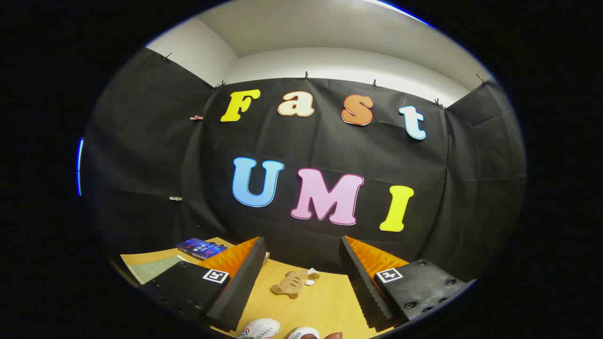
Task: Open the storage box then place both shoes into the box .Put the left shoe in first, then the right shoe, with the right side of both shoes facing outward in a uniform manner.
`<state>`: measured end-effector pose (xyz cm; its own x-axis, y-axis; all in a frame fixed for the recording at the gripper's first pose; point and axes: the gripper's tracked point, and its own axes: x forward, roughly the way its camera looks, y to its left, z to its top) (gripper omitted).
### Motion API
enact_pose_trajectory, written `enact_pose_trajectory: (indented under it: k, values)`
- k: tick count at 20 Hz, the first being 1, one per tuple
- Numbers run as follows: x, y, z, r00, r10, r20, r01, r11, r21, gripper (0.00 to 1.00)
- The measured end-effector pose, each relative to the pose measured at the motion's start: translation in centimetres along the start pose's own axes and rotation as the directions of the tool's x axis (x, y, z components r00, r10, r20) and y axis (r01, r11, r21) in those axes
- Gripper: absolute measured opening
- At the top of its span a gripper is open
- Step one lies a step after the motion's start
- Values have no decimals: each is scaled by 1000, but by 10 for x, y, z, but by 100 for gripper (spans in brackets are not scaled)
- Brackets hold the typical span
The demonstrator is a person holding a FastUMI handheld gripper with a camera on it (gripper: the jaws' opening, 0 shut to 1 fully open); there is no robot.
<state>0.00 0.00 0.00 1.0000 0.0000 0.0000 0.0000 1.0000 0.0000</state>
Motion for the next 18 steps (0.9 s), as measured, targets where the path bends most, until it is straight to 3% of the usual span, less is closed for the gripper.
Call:
enact_pose_trajectory:
  k: [14, 18]
  values:
    - [-2, 0, 3, 1000, 20, -5, -21, 999, -30, 97]
    - [1, 17, 5, 996, 90, -1, -90, 996, -10, 96]
